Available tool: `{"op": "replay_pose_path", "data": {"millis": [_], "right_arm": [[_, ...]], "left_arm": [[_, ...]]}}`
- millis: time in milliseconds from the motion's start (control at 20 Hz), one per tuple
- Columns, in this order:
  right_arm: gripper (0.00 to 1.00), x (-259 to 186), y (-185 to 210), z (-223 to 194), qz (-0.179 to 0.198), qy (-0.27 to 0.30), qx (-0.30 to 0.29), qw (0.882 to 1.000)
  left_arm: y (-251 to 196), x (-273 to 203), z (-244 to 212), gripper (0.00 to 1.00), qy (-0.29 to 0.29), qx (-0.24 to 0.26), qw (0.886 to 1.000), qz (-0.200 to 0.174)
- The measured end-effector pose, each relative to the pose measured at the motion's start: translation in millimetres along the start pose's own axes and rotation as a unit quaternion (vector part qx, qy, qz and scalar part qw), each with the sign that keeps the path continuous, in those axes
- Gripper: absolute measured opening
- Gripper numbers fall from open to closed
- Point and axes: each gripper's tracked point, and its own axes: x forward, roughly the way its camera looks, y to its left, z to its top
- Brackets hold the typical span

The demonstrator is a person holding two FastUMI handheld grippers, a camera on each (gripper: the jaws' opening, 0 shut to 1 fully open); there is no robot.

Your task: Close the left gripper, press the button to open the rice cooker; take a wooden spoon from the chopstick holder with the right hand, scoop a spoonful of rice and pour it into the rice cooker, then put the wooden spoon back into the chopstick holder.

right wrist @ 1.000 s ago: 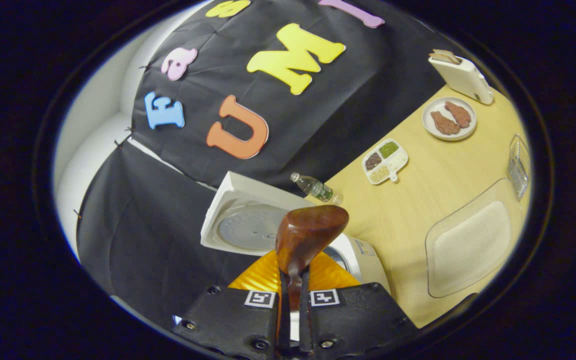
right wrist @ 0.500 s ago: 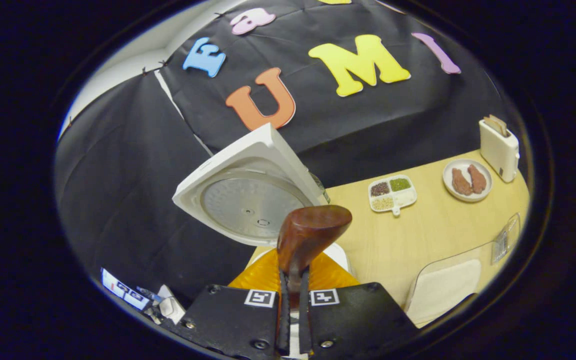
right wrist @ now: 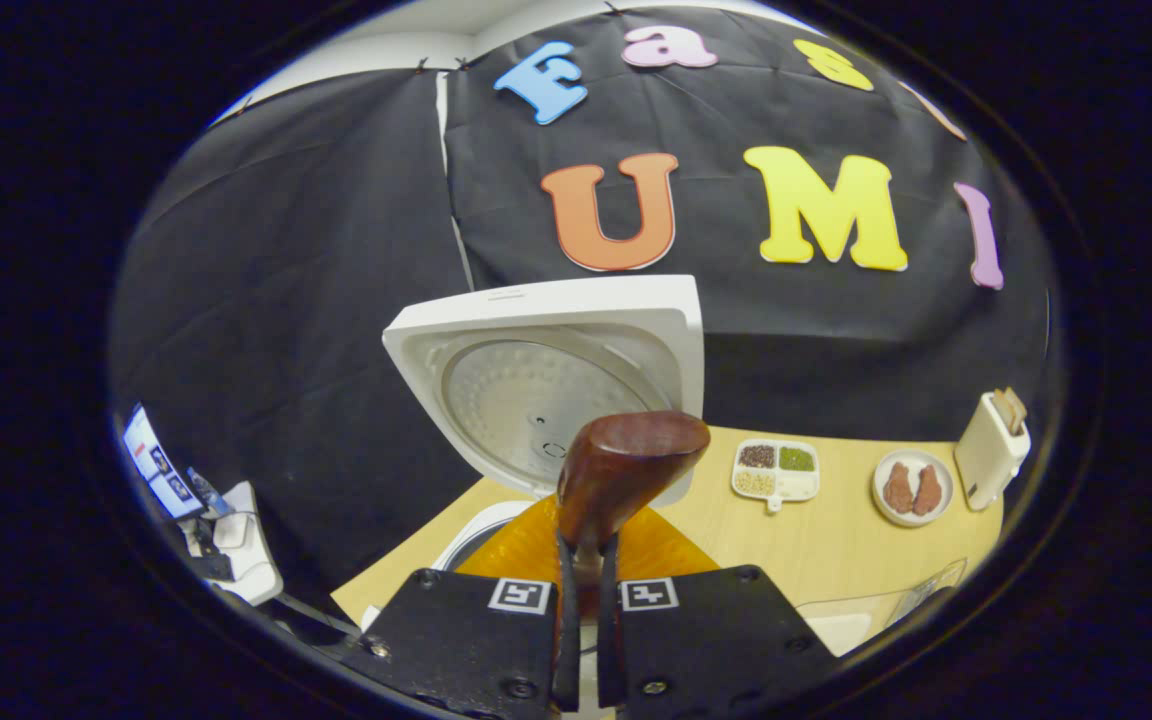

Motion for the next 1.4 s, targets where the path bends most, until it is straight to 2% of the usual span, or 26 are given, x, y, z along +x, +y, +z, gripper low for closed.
{"op": "replay_pose_path", "data": {"millis": [100,250,450,600,850,1150,1300,1400], "right_arm": [[0.12,-1,9,6,-0.003,-0.014,-0.059,0.998],[0.12,-8,25,12,-0.007,-0.046,-0.155,0.987],[0.12,-9,41,17,-0.009,-0.077,-0.236,0.969],[0.12,-10,52,16,0.000,-0.088,-0.268,0.960],[0.12,-19,51,22,0.009,-0.079,-0.212,0.974],[0.12,-40,27,43,0.028,-0.088,-0.071,0.993],[0.12,-68,11,44,0.061,-0.077,0.031,0.995],[0.12,-85,-11,50,0.079,-0.068,0.103,0.989]], "left_arm": [[4,-3,-1,0.94,-0.001,-0.003,1.000,0.004],[9,-3,-2,0.94,-0.001,-0.006,1.000,0.010],[11,-6,-2,0.94,-0.002,-0.010,1.000,0.010],[6,-7,-1,0.94,-0.005,0.009,1.000,-0.009],[3,-4,4,0.94,-0.009,0.026,0.999,-0.035],[-23,5,18,0.94,-0.021,0.017,0.998,-0.051],[-43,11,21,0.94,-0.016,0.017,0.997,-0.072],[-50,21,24,0.94,-0.013,0.023,0.997,-0.076]]}}
